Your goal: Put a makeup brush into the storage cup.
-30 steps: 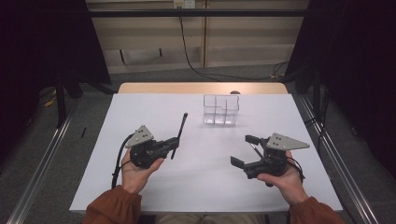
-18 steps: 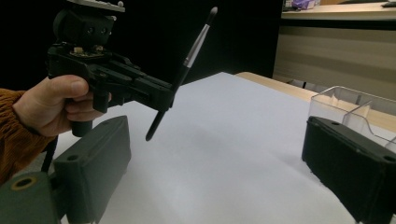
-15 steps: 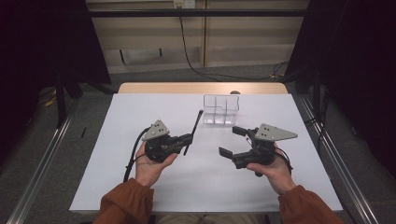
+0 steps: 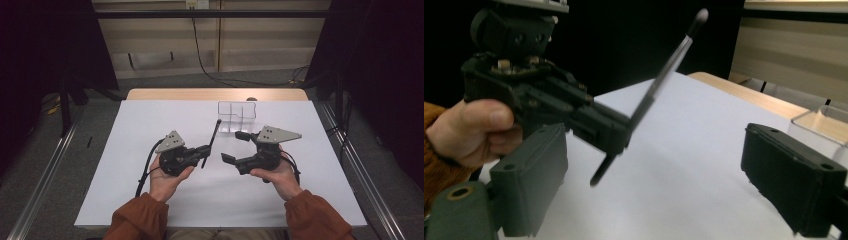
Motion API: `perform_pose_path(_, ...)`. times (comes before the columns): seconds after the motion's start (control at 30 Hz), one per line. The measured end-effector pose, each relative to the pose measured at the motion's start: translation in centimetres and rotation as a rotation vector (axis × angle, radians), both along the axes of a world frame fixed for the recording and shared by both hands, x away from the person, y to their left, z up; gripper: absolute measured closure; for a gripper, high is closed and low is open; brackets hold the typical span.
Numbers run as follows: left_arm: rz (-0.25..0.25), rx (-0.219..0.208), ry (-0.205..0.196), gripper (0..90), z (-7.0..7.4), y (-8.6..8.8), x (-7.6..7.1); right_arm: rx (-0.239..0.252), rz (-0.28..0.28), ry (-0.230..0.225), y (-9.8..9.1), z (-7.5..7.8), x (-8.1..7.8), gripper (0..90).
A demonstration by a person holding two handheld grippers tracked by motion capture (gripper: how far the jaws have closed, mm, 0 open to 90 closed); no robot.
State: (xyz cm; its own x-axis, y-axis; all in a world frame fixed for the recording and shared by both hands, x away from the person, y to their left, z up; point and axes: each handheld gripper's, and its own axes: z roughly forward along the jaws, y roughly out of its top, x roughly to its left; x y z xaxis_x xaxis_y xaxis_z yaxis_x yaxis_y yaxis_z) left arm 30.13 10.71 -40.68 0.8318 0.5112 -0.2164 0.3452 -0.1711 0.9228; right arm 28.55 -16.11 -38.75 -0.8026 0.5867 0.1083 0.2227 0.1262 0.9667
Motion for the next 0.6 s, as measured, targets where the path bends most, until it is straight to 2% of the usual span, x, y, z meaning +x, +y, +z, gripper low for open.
perform_pose_path(0.1,-0.003,0.001,-0.001,84.3,0.0,-0.1,0.0,0.033,0.011,0.004,1.0,0.3,0.5,8.5)
perform_pose_path(0.2,-0.008,0.008,0.000,84.3,-0.1,-0.2,-0.1,0.032,0.010,-0.003,1.4,0.5,0.7,9.9)
perform_pose_path(0.33,-0.012,0.014,-0.003,84.3,-0.2,-0.4,-0.1,0.029,0.023,0.001,2.0,0.5,1.1,23.3)
perform_pose_path(0.37,-0.019,0.017,0.000,84.3,-0.3,-0.5,-0.1,0.033,0.014,-0.002,2.1,0.4,1.3,31.7)
perform_pose_path(0.47,-0.019,0.025,-0.005,84.3,-0.3,-0.6,-0.2,0.042,0.009,0.007,2.2,0.1,1.4,34.9)
perform_pose_path(0.6,-0.026,0.034,-0.008,84.3,-0.4,-0.6,-0.2,0.037,0.013,0.024,2.1,-0.2,1.6,45.3)
